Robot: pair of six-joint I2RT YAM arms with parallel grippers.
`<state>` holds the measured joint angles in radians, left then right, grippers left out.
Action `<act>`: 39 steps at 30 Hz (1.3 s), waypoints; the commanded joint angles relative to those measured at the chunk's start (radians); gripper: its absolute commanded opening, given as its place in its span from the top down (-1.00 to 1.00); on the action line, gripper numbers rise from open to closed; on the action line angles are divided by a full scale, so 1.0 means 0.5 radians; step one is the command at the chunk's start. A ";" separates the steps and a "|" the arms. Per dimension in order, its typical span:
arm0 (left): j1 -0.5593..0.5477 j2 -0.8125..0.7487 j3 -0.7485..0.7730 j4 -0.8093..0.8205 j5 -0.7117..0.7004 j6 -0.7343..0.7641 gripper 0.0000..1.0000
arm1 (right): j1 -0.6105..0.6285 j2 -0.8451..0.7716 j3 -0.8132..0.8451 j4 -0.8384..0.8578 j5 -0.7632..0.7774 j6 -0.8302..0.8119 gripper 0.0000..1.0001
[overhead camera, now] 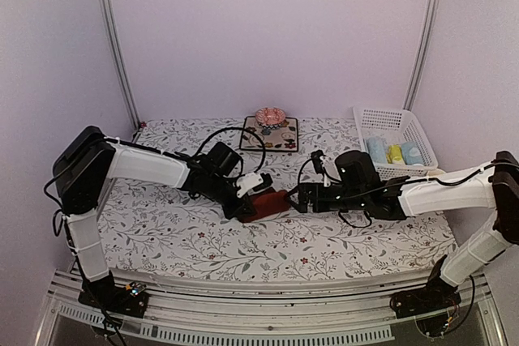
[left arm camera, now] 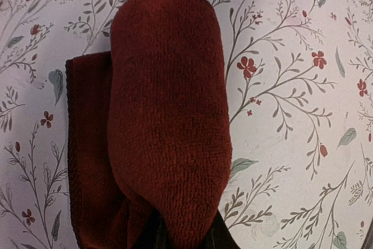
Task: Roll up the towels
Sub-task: Roll the towel at the center of the board.
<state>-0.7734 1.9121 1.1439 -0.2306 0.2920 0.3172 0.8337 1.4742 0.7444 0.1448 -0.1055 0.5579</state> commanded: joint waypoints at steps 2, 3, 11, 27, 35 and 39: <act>-0.030 0.089 -0.002 -0.075 0.202 -0.363 1.00 | 0.074 0.200 -0.004 0.351 -0.062 0.318 -0.98; -0.027 0.086 -0.001 -0.064 0.235 -0.393 1.00 | 0.073 0.235 0.001 0.392 -0.090 0.345 -0.98; 0.064 0.087 -0.032 0.143 0.640 -0.632 1.00 | 0.069 0.434 -0.003 0.732 -0.246 0.511 -0.98; 0.231 0.292 -0.218 0.491 0.806 -1.099 1.00 | 0.143 0.631 -0.164 1.093 -0.132 0.929 -0.95; 0.343 0.379 -0.267 0.669 1.042 -1.370 1.00 | 0.179 0.761 -0.178 1.247 -0.018 1.190 -0.80; 0.393 0.458 -0.269 0.733 1.186 -1.492 0.99 | 0.184 0.848 -0.138 1.296 -0.015 1.282 -0.70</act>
<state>-0.6086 2.0640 1.0458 0.1547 0.8764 -0.3405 0.9161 1.8523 0.6605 0.7307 -0.1398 1.1236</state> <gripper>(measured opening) 0.141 0.866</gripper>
